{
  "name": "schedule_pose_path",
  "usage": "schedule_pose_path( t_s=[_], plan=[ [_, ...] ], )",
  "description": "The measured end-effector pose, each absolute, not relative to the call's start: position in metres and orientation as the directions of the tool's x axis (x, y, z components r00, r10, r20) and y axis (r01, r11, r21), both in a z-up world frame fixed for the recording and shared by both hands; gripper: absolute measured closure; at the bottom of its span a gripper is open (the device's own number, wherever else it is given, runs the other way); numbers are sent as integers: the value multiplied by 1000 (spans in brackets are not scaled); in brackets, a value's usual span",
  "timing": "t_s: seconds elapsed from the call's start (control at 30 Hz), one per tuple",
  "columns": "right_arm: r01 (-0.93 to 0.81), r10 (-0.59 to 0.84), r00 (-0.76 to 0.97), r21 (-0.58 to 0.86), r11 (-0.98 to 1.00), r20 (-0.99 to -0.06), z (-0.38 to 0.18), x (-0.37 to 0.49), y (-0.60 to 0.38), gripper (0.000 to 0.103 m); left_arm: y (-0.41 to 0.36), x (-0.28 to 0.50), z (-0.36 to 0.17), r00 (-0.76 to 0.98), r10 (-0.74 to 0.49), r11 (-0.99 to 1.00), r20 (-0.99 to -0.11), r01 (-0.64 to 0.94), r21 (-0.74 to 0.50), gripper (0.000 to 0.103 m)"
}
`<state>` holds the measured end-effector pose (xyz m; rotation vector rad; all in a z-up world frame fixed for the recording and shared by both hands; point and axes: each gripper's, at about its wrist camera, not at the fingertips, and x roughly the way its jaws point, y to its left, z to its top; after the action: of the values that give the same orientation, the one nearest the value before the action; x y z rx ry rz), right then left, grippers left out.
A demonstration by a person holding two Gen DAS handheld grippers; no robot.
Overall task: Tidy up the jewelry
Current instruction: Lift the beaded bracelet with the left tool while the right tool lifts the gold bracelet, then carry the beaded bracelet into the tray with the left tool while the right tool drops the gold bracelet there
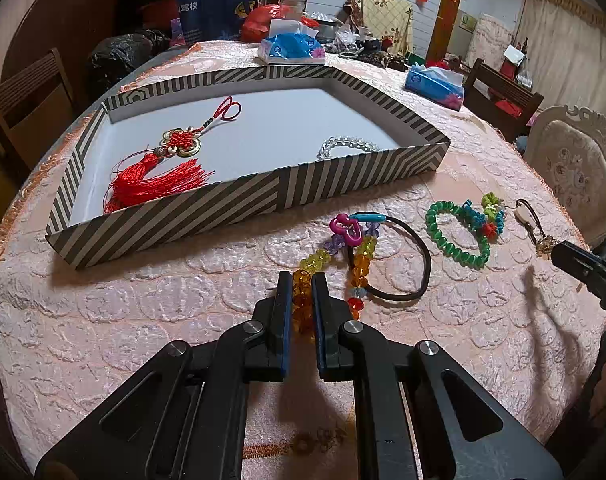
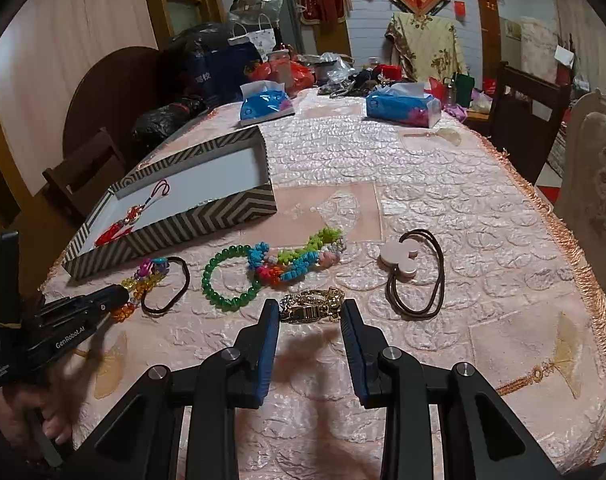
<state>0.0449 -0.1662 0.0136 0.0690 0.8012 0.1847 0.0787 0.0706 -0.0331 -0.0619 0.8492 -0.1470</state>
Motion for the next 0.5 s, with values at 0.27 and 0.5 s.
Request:
schedule_pose_path(
  t_s=[0.27, 0.5],
  plan=[
    [-131, 186, 682, 133, 983, -707, 14, 48, -167, 73, 69, 76, -29, 665, -150, 988, -732, 118, -96, 95],
    [-140, 204, 694, 149, 979, -690, 30, 58, -166, 73, 76, 69, 13, 712, -195, 981, -675, 130, -146, 95]
  ],
)
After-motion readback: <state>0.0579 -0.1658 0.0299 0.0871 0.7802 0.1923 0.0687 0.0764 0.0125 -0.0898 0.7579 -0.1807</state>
